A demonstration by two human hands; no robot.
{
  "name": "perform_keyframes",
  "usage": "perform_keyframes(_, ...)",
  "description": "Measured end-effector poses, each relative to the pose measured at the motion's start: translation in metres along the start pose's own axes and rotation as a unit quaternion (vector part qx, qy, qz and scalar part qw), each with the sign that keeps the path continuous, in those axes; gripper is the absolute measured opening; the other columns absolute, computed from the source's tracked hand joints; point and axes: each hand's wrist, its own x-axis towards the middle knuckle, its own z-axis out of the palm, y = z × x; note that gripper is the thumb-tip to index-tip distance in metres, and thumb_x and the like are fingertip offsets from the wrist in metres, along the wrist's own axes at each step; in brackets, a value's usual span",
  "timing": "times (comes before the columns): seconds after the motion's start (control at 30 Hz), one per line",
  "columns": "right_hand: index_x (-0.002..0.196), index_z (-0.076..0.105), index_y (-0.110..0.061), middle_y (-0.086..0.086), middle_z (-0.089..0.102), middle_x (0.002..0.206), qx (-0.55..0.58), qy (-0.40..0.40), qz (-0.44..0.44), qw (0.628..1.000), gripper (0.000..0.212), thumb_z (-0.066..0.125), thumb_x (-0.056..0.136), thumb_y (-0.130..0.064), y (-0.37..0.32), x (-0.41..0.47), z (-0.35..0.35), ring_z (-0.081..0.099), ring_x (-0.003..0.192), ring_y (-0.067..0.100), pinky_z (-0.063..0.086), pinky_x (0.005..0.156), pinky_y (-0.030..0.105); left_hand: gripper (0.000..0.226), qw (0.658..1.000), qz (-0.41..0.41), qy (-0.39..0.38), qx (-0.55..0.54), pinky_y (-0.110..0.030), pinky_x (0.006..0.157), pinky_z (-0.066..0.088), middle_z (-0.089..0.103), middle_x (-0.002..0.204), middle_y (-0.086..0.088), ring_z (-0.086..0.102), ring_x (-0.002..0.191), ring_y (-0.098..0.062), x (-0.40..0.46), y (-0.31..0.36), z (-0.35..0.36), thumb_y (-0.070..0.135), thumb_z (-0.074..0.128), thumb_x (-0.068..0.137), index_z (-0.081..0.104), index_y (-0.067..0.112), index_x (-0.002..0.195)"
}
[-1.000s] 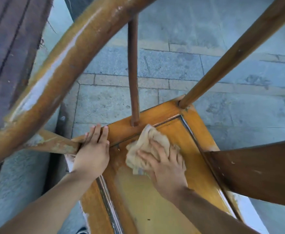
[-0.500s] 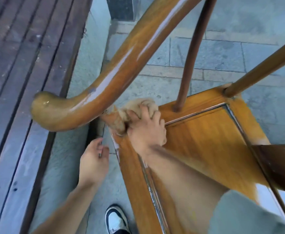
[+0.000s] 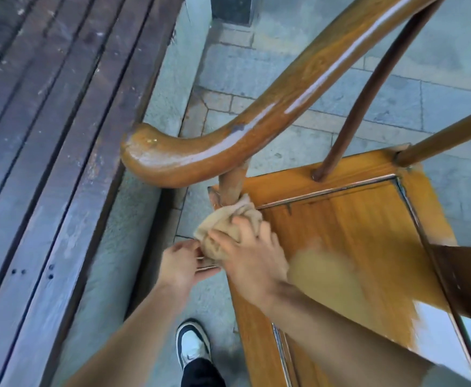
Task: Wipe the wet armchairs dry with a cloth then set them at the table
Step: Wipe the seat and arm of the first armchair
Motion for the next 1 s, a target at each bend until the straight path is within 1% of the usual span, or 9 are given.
perform_keyframes(0.13, 0.139, 0.049, -0.051, -0.006, 0.034, 0.149, -0.029, -0.011, -0.156, 0.987, 0.049, 0.06, 0.092, -0.043, 0.036, 0.003, -0.013, 0.037, 0.113, 0.03, 0.038, 0.089, 0.043, 0.021, 0.981, 0.094, 0.089, 0.147, -0.04, 0.076, 0.051, 0.07, 0.089, -0.012, 0.065, 0.084, -0.031, 0.01, 0.001, -0.011, 0.028, 0.052, 0.093, 0.064, 0.012, 0.093)
perform_keyframes(0.2, 0.135, 0.052, -0.053, -0.01, 0.035, 0.151, -0.072, -0.038, -0.216, 0.973, 0.046, 0.06, 0.09, -0.047, 0.088, 0.003, -0.028, 0.038, 0.124, 0.03, 0.03, 0.105, 0.049, 0.031, 0.949, 0.17, 0.072, 0.257, -0.031, 0.076, 0.049, 0.068, 0.098, -0.002, 0.063, 0.087, -0.02, 0.0, -0.004, 0.001, 0.04, 0.054, 0.087, 0.064, 0.018, 0.107)
perform_keyframes(0.27, 0.127, 0.057, -0.054, -0.013, 0.037, 0.151, -0.073, -0.03, -0.157, 0.984, 0.04, 0.062, 0.089, -0.046, 0.138, 0.013, -0.047, 0.03, 0.141, 0.031, 0.009, 0.121, 0.06, 0.032, 0.876, 0.294, 0.07, 0.376, -0.026, 0.082, 0.047, 0.06, 0.114, 0.003, 0.06, 0.092, -0.016, -0.01, -0.01, 0.018, 0.032, 0.058, 0.093, 0.061, 0.017, 0.122)
perform_keyframes(0.37, 0.131, 0.053, -0.057, -0.016, 0.028, 0.155, -0.011, -0.004, -0.029, 0.999, 0.042, 0.06, 0.09, -0.047, 0.182, 0.003, -0.053, 0.027, 0.14, 0.032, 0.021, 0.119, 0.058, 0.039, 0.785, 0.401, 0.051, 0.469, -0.031, 0.113, 0.034, 0.045, 0.145, -0.007, 0.044, 0.133, -0.025, -0.015, -0.016, 0.043, 0.019, 0.055, 0.096, 0.056, 0.009, 0.135)
perform_keyframes(0.47, 0.142, 0.04, -0.058, -0.013, 0.022, 0.159, 0.024, 0.064, 0.103, 0.992, 0.052, 0.054, 0.091, -0.057, 0.164, -0.047, -0.016, 0.031, 0.132, 0.037, 0.031, 0.114, 0.055, 0.042, 0.763, 0.38, 0.035, 0.521, -0.025, 0.113, 0.02, 0.028, 0.161, -0.006, 0.019, 0.151, -0.018, -0.02, -0.026, 0.056, 0.018, 0.048, 0.1, 0.053, 0.008, 0.14)
perform_keyframes(0.53, 0.146, 0.036, -0.055, -0.006, 0.023, 0.16, 0.03, 0.092, 0.173, 0.98, 0.054, 0.044, 0.093, -0.059, 0.121, -0.083, 0.014, 0.037, 0.127, 0.044, 0.037, 0.108, 0.061, 0.039, 0.756, 0.385, 0.044, 0.528, -0.025, 0.108, 0.025, 0.032, 0.16, -0.006, 0.023, 0.15, -0.018, -0.024, -0.029, 0.055, 0.015, 0.047, 0.1, 0.057, 0.007, 0.137)
perform_keyframes(0.67, 0.147, 0.038, -0.052, 0.001, 0.038, 0.153, 0.006, 0.088, 0.063, 0.994, 0.055, 0.044, 0.092, -0.055, 0.064, -0.112, 0.037, 0.047, 0.116, 0.044, 0.043, 0.1, 0.062, 0.031, 0.731, 0.402, 0.032, 0.55, -0.037, 0.108, 0.04, 0.05, 0.148, -0.012, 0.05, 0.134, -0.027, -0.022, -0.011, 0.044, 0.008, 0.055, 0.094, 0.068, 0.002, 0.121)
perform_keyframes(0.8, 0.151, 0.03, -0.055, 0.005, 0.037, 0.155, -0.069, 0.037, -0.059, 0.995, 0.059, 0.04, 0.094, -0.063, 0.12, -0.081, 0.005, 0.045, 0.11, 0.037, 0.039, 0.092, 0.053, 0.026, 0.708, 0.407, 0.013, 0.576, -0.038, 0.105, 0.044, 0.052, 0.145, -0.011, 0.053, 0.129, -0.029, -0.021, 0.0, 0.04, 0.008, 0.056, 0.094, 0.07, 0.002, 0.115)
perform_keyframes(1.0, 0.147, 0.035, -0.057, 0.0, 0.029, 0.15, -0.042, 0.119, 0.153, 0.98, 0.056, 0.047, 0.092, -0.052, 0.196, -0.05, -0.017, 0.033, 0.107, 0.033, 0.035, 0.091, 0.051, 0.034, 0.698, 0.39, -0.012, 0.601, -0.043, 0.106, 0.045, 0.041, 0.154, -0.008, 0.047, 0.134, -0.028, -0.023, -0.003, 0.039, 0.01, 0.054, 0.094, 0.063, 0.003, 0.127)
